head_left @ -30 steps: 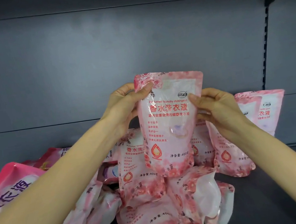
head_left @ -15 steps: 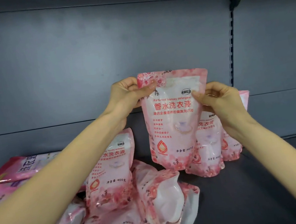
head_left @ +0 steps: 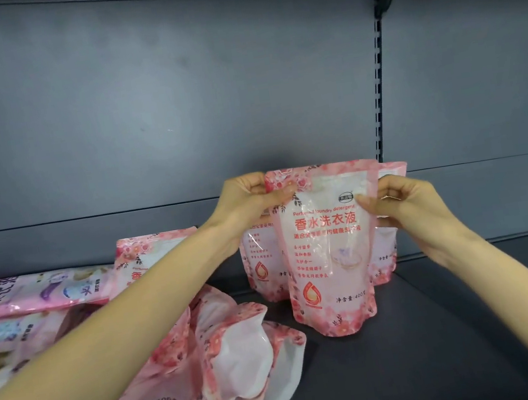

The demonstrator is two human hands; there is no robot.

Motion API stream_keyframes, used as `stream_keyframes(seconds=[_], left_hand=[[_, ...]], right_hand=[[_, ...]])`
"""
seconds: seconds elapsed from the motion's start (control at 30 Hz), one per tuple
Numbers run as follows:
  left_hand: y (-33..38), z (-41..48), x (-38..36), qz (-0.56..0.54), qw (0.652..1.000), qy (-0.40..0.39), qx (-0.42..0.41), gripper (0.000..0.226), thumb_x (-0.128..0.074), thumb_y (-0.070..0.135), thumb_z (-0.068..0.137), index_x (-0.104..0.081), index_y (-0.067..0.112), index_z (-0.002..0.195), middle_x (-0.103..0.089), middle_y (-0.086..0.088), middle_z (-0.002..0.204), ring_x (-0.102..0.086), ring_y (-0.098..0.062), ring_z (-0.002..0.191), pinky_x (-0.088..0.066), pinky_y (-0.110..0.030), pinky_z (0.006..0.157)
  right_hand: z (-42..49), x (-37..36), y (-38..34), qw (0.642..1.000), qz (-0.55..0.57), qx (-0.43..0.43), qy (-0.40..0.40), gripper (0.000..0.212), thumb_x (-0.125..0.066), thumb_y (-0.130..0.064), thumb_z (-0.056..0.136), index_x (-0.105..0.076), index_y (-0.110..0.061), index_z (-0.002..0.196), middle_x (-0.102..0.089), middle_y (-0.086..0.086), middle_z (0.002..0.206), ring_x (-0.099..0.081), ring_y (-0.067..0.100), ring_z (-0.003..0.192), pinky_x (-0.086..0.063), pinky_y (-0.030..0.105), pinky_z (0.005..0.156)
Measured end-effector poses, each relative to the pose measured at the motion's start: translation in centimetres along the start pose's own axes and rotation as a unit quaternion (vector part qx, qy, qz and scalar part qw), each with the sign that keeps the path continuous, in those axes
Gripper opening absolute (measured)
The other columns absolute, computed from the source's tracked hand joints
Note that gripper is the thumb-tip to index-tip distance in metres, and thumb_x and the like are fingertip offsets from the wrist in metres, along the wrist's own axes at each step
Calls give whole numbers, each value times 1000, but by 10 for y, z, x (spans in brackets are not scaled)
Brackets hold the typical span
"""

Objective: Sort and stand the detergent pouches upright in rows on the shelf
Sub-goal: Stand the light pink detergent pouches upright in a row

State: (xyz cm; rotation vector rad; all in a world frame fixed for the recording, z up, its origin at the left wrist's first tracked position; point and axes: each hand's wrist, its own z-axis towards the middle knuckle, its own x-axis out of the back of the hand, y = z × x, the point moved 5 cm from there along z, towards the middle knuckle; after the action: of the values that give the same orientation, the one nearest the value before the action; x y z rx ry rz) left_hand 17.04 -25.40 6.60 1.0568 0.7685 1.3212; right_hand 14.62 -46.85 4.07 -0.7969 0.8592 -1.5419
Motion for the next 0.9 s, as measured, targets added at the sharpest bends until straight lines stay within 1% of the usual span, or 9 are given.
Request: stream_keyframes(seconds=[0.2,0.4,0.57,0.63,0.7,0.77,0.8,0.87,0.9], left_hand=[[-17,-5,-16,38,999,-31,10,23,-68,22,81,-67,9,101,-70,5,83,-64,6,67,-50,-11,56],[-19,-13,-18,44,998,-37,-7,31,-65,23,83,-65,2,106,-72,6,90,-66,2,79,-52,-13,63],[-26,-19,-11,30,999,-36,6,34,-63,21,86,-62,4,116,-66,-8,114,-66,-16,97,-56,-24,80],[-27,-24,-7,31,998,-49,13,34,-61,20,88,-60,5,118,-65,-7,116,-66,-17,98,-56,-24,80],[-26,-32,-4,46,997,-66,10,24,-57,18,90,-62,9,112,-66,-5,111,-66,-15,94,-55,-22,81],[-25,-41,6,103,992,-71,-5,20,-54,18,93,-63,12,109,-67,-5,107,-66,-13,92,-53,-22,84],[-25,-46,12,170,983,-65,-28,21,-53,19,94,-63,12,111,-67,-3,108,-65,-13,92,-51,-20,85],[-27,-61,26,320,942,-60,-83,26,-50,24,95,-63,14,115,-67,1,111,-64,-11,96,-46,-18,86],[-29,-70,33,375,920,-63,-98,28,-48,27,96,-62,16,118,-67,2,113,-64,-13,96,-46,-21,88]], right_hand=[[-5,16,21,999,-17,-36,-11,6,-68,-10,81,-65,-14,78,-71,-2,82,-66,9,75,-54,16,63],[-16,20,25,999,2,-37,-28,5,-65,-13,82,-66,-18,84,-73,-4,88,-68,7,78,-53,17,66],[-28,14,25,999,8,-27,-15,17,-65,-7,82,-64,-17,96,-72,-5,91,-68,7,81,-53,17,66],[-34,10,26,1000,-11,-27,1,23,-64,-8,84,-60,-18,105,-70,-4,97,-67,9,86,-52,16,67],[-41,6,27,998,-48,-36,12,30,-62,-12,87,-54,-20,115,-67,-2,106,-65,12,92,-52,15,66],[-47,0,23,989,-145,-32,16,38,-59,-21,89,-46,-23,125,-62,-3,112,-61,14,98,-50,18,69],[-51,-3,21,979,-199,-31,15,42,-57,-25,90,-42,-23,129,-59,-5,114,-59,14,100,-48,18,69],[-61,-7,21,961,-273,-42,6,45,-53,-34,92,-38,-23,133,-54,-9,116,-54,12,102,-47,18,72],[-69,-9,22,949,-310,-55,-8,48,-51,-43,91,-38,-25,133,-53,-11,119,-54,11,105,-49,23,79]])
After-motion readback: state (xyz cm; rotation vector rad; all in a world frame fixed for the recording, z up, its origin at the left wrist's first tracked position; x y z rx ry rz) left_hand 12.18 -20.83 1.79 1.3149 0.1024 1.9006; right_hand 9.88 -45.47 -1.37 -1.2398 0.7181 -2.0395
